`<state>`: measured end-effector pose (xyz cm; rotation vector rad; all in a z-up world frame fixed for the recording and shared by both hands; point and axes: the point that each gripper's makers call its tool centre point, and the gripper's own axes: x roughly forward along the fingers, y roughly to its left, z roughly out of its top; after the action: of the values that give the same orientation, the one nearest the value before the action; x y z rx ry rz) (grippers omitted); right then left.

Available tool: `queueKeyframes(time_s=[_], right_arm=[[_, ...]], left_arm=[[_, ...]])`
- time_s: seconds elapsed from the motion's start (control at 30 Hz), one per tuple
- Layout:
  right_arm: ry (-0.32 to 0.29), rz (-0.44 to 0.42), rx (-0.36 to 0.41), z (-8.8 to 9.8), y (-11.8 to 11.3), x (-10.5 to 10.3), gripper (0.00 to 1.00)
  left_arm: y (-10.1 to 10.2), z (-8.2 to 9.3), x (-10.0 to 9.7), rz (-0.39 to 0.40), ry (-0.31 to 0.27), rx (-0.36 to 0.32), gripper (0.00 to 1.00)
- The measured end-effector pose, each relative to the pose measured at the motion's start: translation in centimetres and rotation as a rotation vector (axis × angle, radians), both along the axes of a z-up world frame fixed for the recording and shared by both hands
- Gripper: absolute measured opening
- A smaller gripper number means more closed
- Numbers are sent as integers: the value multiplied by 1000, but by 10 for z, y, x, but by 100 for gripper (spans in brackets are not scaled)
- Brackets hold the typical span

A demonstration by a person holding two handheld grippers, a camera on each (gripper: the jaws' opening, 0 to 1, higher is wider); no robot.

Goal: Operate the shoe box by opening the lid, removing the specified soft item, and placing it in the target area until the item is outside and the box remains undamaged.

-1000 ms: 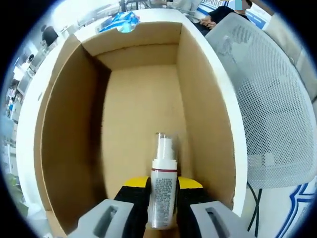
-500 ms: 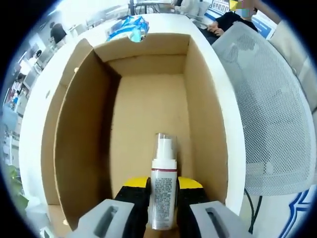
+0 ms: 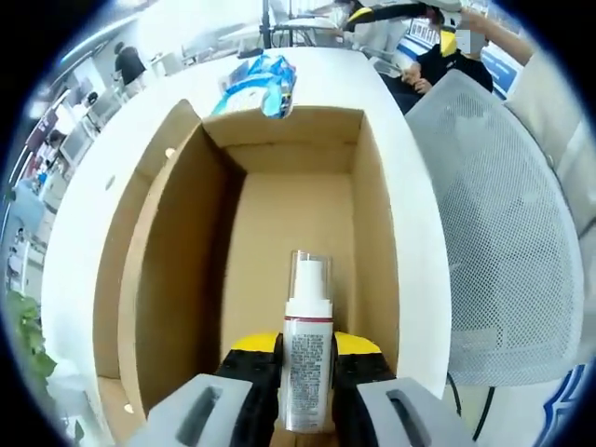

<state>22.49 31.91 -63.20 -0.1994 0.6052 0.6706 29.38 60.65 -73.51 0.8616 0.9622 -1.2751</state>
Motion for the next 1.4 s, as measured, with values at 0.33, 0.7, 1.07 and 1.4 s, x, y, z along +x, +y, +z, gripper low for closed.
queueKeyframes(time_s=[0.33,0.7,1.07,1.4], right_arm=[[-17,79,11,5,22,0,77],[-30,156,30,9,45,0,65],[-51,245,49,15,73,3,55],[-49,341,85,18,101,-3,48]], left_arm=[[-15,25,-6,22,-21,-79,19],[-33,50,-16,19,-24,-170,19],[-52,64,-29,-16,-13,-228,19],[-65,69,-40,-52,-5,-274,19]])
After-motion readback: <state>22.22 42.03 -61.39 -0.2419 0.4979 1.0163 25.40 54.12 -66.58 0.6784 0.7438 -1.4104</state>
